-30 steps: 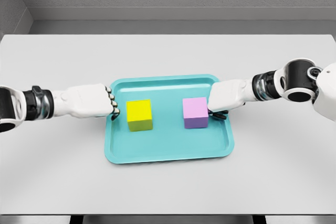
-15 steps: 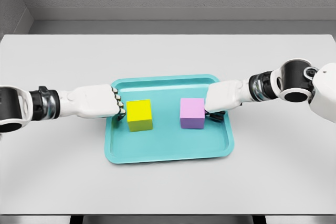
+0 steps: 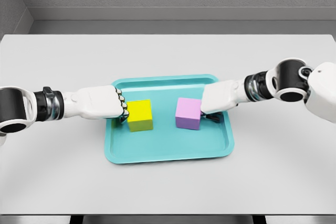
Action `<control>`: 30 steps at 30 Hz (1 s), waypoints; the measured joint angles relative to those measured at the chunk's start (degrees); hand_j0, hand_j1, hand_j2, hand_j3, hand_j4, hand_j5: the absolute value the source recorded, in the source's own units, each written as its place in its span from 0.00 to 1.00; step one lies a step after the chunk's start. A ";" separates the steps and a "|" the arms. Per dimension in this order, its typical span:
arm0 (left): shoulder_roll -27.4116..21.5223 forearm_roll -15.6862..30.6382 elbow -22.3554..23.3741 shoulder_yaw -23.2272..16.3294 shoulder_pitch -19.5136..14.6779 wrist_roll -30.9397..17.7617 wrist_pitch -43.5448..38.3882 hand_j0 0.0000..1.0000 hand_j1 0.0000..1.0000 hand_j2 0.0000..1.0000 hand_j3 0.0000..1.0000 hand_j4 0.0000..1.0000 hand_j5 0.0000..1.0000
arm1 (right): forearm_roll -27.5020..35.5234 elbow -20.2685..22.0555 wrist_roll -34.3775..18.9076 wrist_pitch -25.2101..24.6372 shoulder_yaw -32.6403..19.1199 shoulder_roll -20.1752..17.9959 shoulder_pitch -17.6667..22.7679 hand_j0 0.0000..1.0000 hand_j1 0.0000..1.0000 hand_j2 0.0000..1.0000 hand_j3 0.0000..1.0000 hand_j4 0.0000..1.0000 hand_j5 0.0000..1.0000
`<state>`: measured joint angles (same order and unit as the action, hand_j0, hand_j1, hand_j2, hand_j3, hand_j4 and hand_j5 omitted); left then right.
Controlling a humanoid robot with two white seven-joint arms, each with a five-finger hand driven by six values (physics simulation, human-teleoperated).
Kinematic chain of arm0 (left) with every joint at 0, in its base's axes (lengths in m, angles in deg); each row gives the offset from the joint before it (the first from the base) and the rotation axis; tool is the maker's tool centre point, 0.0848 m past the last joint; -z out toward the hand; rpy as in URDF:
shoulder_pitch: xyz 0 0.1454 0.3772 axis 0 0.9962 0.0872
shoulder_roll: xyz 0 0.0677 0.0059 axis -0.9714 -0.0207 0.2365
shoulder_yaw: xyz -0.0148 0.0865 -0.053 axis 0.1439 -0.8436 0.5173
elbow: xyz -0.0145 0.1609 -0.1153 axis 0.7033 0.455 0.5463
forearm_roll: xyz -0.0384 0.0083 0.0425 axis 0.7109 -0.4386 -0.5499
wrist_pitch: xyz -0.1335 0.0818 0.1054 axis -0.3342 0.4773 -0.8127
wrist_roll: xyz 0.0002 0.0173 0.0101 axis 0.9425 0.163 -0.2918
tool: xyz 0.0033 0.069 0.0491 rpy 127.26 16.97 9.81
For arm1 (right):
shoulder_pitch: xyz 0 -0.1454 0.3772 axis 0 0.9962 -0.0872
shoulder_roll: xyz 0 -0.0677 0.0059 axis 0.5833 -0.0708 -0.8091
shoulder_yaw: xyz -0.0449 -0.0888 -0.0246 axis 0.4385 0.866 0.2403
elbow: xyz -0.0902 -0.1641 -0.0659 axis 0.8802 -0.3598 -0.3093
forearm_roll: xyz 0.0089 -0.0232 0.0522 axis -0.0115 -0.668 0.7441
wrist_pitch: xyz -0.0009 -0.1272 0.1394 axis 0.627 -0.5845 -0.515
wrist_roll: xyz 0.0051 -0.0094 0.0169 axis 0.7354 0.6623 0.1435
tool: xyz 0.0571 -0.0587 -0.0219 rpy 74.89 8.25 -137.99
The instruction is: Push two cubes
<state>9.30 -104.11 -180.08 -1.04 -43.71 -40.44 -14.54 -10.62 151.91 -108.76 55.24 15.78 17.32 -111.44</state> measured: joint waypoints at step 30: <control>2.14 -0.64 0.00 -0.21 -0.70 -0.02 0.30 0.48 0.48 0.48 0.48 0.48 0.48 | -0.01 -0.41 0.00 0.00 0.43 1.58 0.00 0.17 0.17 0.17 0.17 0.17 0.17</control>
<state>11.44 -104.75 -180.07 -1.24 -44.41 -40.46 -14.24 -10.63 151.50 -108.76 55.24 16.22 18.90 -111.44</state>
